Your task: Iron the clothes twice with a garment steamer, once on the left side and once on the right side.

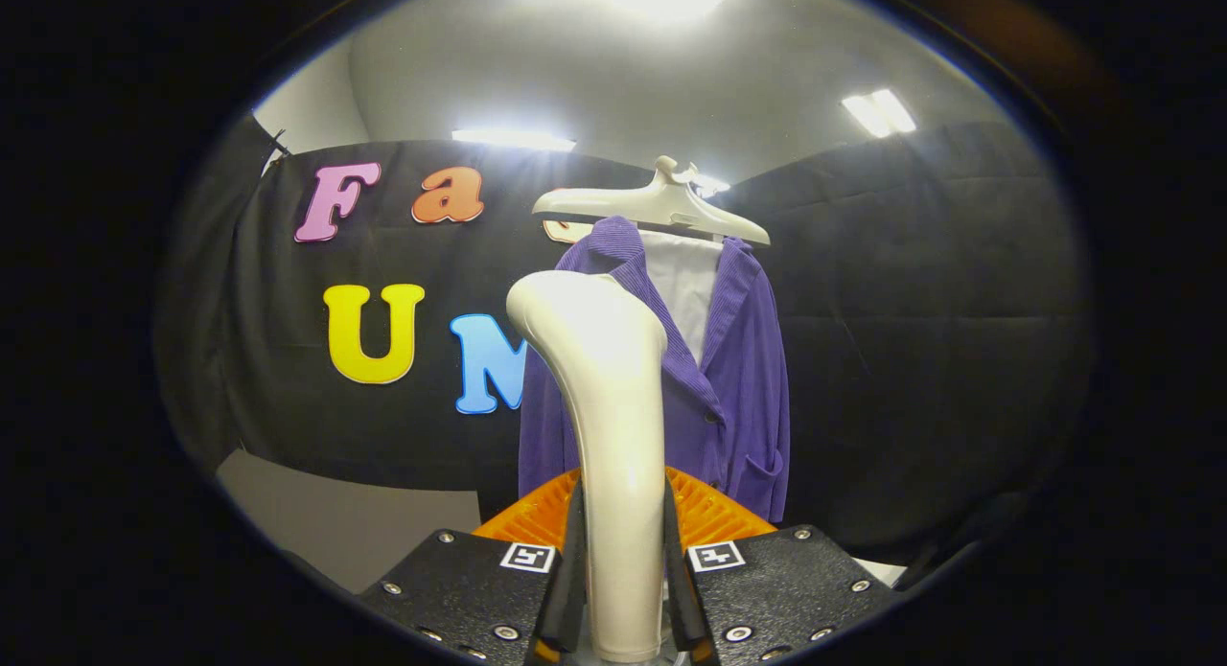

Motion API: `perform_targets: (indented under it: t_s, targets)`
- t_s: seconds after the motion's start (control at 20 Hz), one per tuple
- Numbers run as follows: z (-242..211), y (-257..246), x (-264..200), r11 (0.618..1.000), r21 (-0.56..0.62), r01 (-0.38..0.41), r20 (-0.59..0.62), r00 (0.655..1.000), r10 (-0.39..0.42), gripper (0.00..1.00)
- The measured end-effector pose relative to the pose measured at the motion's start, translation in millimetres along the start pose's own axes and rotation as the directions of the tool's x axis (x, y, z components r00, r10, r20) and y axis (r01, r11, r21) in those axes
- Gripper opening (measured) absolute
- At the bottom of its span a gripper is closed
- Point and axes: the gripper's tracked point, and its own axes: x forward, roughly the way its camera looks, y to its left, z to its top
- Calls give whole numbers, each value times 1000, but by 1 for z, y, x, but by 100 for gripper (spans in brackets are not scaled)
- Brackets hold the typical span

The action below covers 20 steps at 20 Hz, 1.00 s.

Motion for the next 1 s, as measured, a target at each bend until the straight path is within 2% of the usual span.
perform_targets:
  t_s: [0.5, 0.75, 1.0]
  targets:
    - [23, -18, 82, 995, -23, 101, 46, 994, -100, 36]
    - [3, -27, 104, 993, -36, 112, 18, 994, -112, 36]
    - [-44, -36, 108, 993, -49, 106, -53, 993, -108, 36]
